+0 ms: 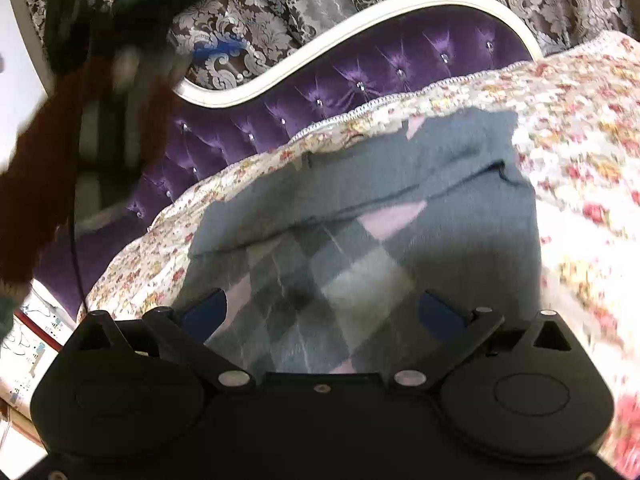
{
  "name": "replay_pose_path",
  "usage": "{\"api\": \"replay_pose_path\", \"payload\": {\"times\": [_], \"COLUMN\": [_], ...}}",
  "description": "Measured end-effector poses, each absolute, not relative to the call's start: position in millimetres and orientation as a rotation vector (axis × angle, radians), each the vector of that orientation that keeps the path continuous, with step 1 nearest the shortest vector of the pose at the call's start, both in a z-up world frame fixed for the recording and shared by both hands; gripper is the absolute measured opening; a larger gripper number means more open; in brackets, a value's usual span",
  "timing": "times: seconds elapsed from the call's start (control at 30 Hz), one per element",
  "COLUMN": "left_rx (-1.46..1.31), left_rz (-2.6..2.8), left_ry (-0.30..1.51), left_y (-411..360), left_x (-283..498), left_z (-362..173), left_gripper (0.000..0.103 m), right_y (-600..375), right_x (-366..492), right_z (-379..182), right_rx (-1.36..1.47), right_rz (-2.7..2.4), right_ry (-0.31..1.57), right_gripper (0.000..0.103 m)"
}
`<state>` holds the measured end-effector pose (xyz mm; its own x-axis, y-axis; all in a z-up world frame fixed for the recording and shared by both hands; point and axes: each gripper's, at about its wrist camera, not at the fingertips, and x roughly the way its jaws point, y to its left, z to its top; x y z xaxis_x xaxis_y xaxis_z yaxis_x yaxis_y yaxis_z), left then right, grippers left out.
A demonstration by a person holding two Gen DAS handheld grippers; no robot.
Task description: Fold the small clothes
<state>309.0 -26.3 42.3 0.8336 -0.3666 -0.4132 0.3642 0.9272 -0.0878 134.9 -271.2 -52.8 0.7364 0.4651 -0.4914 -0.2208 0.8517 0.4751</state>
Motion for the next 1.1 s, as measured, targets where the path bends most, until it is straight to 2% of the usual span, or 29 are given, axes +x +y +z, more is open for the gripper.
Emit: {"api": "replay_pose_path", "payload": {"times": [0.13,0.3,0.37,0.4,0.43,0.47,0.6,0.73,1.0,1.07,1.1], "left_rx": [-0.004,-0.048,-0.049,-0.047,-0.051,-0.054,-0.048,-0.054,-0.062,-0.062,-0.063], "left_rz": [-0.229,-0.092,-0.076,-0.071,-0.069,-0.074,-0.061,-0.066,-0.067,-0.069,-0.07], "left_ry": [0.551,0.609,0.64,0.673,0.715,0.704,0.666,0.656,0.657,0.654,0.656], "left_y": [17.7,64.7,71.5,72.6,73.4,74.2,72.2,74.4,75.1,75.6,76.5], "left_x": [313.8,312.4,313.9,317.7,320.9,320.2,308.8,300.9,308.7,307.2,306.0], "left_z": [-8.0,-48.4,-58.2,-63.9,-71.3,-77.1,-79.2,-80.4,-85.8,-83.2,-80.4], "left_gripper": [0.094,0.094,0.094,0.094,0.095,0.098,0.099,0.1,0.1,0.1,0.1], "right_y": [-280.6,-289.2,-291.1,-292.5,-293.8,-295.9,-306.7,-325.6,-332.0,-329.7,-328.0], "right_x": [155.8,191.3,204.6,215.0,222.6,231.8,260.5,280.3,303.3,306.9,308.2], "right_z": [-41.0,-36.4,-36.8,-37.8,-39.2,-41.4,-52.8,-64.6,-86.1,-86.3,-83.7], "right_rx": [0.382,0.297,0.252,0.224,0.206,0.192,0.158,0.211,0.289,0.306,0.306], "right_rz": [0.374,0.343,0.322,0.302,0.284,0.27,0.209,0.177,0.243,0.265,0.277], "right_ry": [0.611,0.573,0.554,0.551,0.555,0.563,0.546,0.547,0.598,0.616,0.627], "right_gripper": [0.102,0.101,0.079,0.06,0.049,0.045,0.046,0.062,0.062,0.048,0.019]}}
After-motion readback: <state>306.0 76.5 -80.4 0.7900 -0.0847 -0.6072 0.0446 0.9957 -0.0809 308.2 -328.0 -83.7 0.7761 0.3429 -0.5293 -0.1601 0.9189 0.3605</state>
